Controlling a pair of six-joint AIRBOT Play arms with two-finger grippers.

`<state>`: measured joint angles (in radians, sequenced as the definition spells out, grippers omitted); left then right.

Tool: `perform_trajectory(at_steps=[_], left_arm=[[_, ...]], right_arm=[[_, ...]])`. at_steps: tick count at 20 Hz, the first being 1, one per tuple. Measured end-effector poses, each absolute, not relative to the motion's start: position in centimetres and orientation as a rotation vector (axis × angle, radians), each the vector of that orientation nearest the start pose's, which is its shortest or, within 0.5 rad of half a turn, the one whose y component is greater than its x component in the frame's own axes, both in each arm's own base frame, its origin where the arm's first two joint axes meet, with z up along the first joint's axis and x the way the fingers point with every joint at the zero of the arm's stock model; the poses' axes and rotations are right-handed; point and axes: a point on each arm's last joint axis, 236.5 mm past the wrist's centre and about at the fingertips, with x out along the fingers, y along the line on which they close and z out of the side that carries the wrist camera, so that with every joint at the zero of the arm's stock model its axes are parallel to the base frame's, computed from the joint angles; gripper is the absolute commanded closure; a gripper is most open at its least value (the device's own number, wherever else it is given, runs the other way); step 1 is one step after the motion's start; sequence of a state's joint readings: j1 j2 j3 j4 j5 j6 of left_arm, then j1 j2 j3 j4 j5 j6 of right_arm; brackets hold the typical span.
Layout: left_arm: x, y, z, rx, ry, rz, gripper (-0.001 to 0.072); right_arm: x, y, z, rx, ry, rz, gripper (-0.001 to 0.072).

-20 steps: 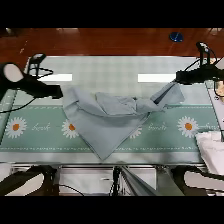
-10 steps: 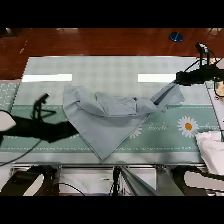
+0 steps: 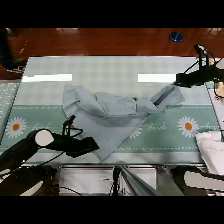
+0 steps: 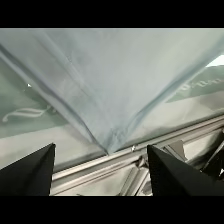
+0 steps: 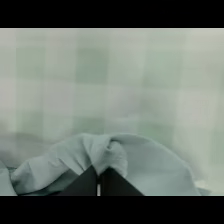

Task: Fold the shirts.

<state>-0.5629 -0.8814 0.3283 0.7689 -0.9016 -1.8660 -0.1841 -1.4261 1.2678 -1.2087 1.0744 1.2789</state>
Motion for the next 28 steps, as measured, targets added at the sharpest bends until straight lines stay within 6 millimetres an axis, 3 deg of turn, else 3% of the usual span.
perform_trajectory(at_steps=[4,7,9,11,15,17,20,22,24,25,27,28], left_arm=[[11.3,-25.1,-10.1,-0.712,1.736,-0.322,0.0030],[12.1,-25.9,-11.0,-0.710,1.741,-0.305,0.0263],[13.7,-26.5,-11.6,-0.704,1.706,-0.291,0.0560],[15.1,-27.0,-12.1,-0.695,1.685,-0.285,0.0685],[17.6,-28.5,-11.4,-0.639,1.621,-0.364,0.0687],[18.5,-29.4,-8.9,-0.586,1.562,-0.474,0.0687],[21.1,-31.8,0.6,-0.609,1.342,-0.688,0.0687],[23.8,-31.5,10.8,-0.647,1.061,-0.814,0.0688],[24.9,-28.6,22.6,-0.665,0.728,-0.888,0.0688],[24.8,-25.9,28.6,-0.654,0.542,-0.889,0.0688],[22.8,-20.0,39.0,-0.610,0.200,-0.832,0.0689],[21.0,-17.3,42.9,-0.572,0.066,-0.786,0.0688]], right_arm=[[43.5,-0.7,0.5,0.195,1.171,0.184,0.0694],[43.3,-0.6,0.5,0.196,1.177,0.187,0.0694],[43.2,-0.5,0.4,0.196,1.184,0.189,0.0694],[43.0,-0.5,0.4,0.198,1.194,0.193,0.0694],[42.5,-0.3,0.9,0.196,1.197,0.199,0.0694],[42.5,-0.2,2.2,0.192,1.167,0.201,0.0694],[42.3,0.0,6.3,0.176,1.067,0.200,0.0694],[42.1,0.2,10.4,0.155,0.962,0.197,0.0694],[41.3,0.3,15.3,0.136,0.844,0.183,0.0694],[40.7,0.2,17.8,0.128,0.788,0.171,0.0694],[38.9,-0.1,23.1,0.115,0.673,0.133,0.0694],[37.7,-0.3,25.8,0.104,0.615,0.107,0.0694]])
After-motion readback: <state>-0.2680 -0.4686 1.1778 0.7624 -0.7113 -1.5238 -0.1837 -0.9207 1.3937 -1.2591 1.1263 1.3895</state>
